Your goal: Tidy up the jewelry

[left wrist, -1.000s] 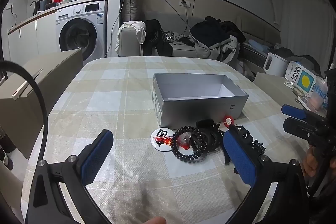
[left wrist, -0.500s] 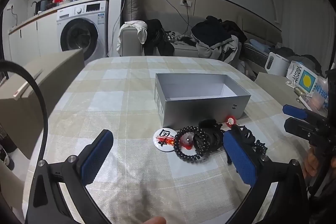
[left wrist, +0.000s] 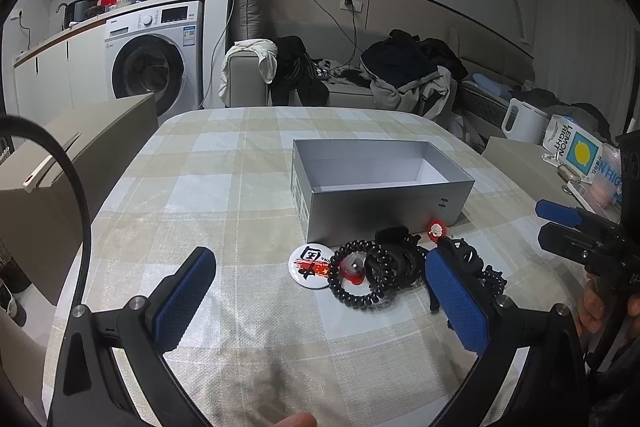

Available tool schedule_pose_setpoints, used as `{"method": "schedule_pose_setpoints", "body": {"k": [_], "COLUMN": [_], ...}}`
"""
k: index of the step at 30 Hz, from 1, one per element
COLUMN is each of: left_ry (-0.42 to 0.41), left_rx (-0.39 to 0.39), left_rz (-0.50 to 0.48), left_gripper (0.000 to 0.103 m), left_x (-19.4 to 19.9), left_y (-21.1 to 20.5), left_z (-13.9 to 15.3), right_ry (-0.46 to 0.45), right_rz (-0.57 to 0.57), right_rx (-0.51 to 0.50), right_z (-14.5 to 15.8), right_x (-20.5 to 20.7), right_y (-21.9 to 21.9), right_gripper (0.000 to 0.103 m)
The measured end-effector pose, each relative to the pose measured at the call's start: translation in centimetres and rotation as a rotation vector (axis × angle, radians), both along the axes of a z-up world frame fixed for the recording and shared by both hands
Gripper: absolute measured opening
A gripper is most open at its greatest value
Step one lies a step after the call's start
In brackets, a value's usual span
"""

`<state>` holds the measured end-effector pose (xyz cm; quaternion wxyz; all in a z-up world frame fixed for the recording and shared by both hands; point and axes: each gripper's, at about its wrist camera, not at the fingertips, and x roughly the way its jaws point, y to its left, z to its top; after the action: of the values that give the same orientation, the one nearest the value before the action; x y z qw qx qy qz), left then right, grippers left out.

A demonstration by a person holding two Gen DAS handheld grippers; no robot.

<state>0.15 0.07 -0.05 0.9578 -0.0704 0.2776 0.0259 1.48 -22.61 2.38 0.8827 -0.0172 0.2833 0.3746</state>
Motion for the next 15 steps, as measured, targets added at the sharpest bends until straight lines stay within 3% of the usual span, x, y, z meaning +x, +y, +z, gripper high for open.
{"method": "schedule_pose_setpoints", "body": {"k": [15], "left_ry": [0.0], "left_rx": [0.0], "left_rz": [-0.001], "left_gripper": [0.102], "left_x": [-0.04], "left_y": [0.1], "left_z": [0.12], "right_ry": [0.009], "right_rz": [0.001], "right_rx": [-0.001], "right_z": [-0.32], "right_x": [0.04], "right_y": [0.19], "right_gripper": [0.103]}}
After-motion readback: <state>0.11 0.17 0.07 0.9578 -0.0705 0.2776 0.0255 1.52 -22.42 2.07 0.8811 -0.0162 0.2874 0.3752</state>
